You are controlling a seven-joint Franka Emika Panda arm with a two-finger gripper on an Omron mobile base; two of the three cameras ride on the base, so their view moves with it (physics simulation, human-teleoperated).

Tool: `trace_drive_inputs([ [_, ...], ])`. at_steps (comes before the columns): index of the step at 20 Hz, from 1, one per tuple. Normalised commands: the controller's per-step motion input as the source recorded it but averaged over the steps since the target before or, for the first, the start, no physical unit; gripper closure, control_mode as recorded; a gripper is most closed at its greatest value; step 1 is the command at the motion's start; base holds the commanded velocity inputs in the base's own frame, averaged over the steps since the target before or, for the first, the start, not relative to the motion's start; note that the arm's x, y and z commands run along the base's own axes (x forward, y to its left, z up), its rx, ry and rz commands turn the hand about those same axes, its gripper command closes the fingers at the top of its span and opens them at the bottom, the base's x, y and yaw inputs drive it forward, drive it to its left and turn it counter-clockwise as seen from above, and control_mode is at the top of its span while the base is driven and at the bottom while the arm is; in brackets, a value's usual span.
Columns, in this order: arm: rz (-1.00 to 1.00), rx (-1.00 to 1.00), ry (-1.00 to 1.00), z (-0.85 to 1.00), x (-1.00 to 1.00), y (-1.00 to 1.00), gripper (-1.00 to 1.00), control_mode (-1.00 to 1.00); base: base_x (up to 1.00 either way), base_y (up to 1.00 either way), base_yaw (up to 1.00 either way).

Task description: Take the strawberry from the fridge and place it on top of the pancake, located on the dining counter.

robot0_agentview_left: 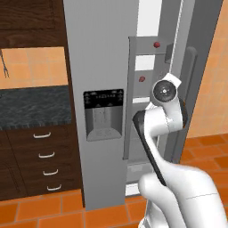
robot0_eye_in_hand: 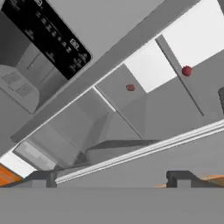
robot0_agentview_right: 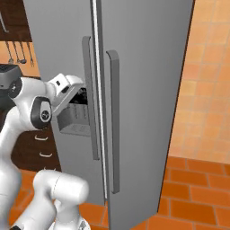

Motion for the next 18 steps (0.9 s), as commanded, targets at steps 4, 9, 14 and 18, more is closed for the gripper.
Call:
trace_drive_inputs([
  [4, -0.08, -0.03, 0.10, -0.08, 0.79, 0.06, -1.00, -1.00, 0.00, 0.00, 0.00],
  [9, -0.09, 0.00, 0.08, -0.01, 0.80, -0.02, -1.00, -1.00, 0.00, 0.00, 0.00],
  [14, -0.07, 0.00, 0.09, -0.02, 0.65, -0.27, -1.00, -1.00, 0.00, 0.00, 0.00],
  [18, -0.04, 0.00, 0.05, -0.02, 0.50, -0.47, -1.00, -1.00, 0.00, 0.00, 0.00],
])
